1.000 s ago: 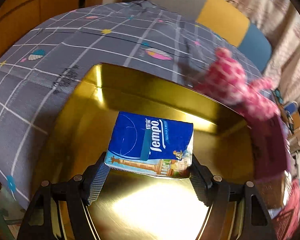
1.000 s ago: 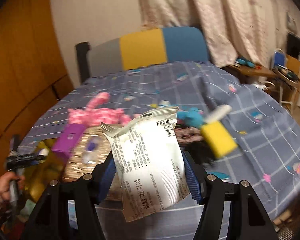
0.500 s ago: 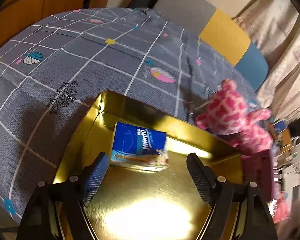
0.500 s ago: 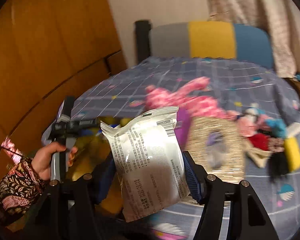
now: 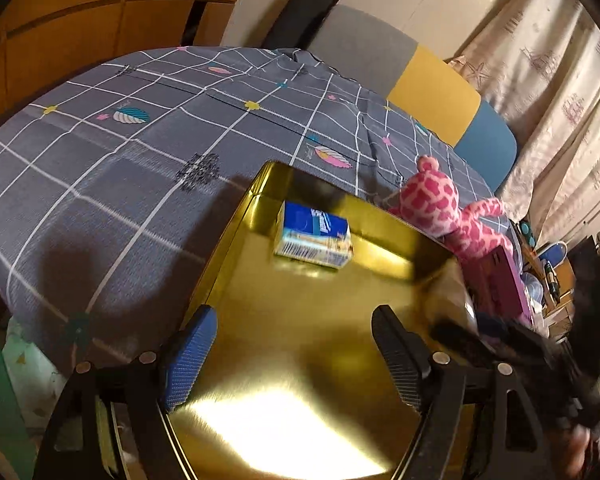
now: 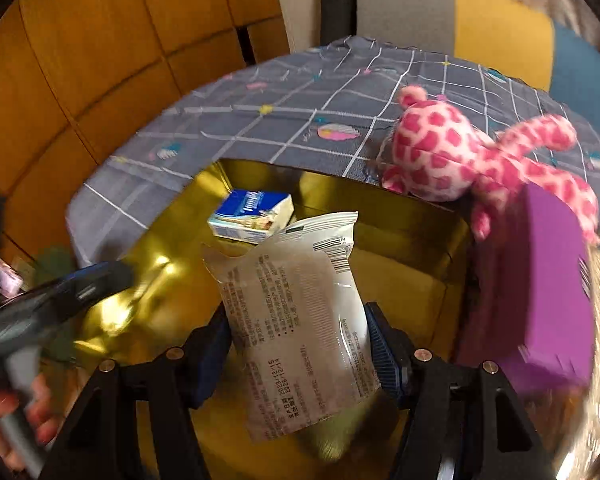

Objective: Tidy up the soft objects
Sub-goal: 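Drop the Tempo pack into the tray with left tool while right tool drops packet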

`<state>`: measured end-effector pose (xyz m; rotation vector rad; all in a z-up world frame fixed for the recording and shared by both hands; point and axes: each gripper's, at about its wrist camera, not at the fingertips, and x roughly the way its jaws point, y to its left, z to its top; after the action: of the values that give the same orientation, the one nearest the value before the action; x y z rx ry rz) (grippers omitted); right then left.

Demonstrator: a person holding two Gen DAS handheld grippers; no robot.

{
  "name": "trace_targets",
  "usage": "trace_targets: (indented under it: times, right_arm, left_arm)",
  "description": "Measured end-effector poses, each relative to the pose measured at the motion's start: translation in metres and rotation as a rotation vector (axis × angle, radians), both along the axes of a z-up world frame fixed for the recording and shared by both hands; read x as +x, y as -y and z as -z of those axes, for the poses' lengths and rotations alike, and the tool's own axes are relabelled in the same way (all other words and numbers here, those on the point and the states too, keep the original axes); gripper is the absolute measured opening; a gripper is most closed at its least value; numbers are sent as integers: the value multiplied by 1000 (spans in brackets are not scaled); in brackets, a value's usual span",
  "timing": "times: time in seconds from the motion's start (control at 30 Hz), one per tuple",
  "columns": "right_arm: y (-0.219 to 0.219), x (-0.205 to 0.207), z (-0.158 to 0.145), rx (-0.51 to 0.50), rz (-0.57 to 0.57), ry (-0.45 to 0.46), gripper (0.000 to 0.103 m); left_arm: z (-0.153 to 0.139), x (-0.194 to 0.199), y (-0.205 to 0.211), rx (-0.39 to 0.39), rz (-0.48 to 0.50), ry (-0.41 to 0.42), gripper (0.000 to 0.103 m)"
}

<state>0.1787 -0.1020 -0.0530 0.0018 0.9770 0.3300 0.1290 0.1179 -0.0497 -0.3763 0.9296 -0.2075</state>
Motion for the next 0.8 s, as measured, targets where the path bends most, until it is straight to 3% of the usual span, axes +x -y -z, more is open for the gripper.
trace_targets:
  times: [0.2, 0.5, 0.67, 0.8]
  right_arm:
    - [-22, 45, 29, -179, -39, -83, 65]
    - [-48, 89, 43, -232, -141, -87, 67]
    - [-52, 84, 14, -189, -118, 22, 82]
    - [-38, 54, -27, -107, -108, 115, 84]
  left_arm:
    - [-3, -13, -3, -3, 26, 3, 81]
    - [-2, -18, -13, -41, -7, -6, 81]
    - [-1, -22, -12, -61, -10, -8, 81]
    - [0, -25, -6, -68, 3, -10, 81]
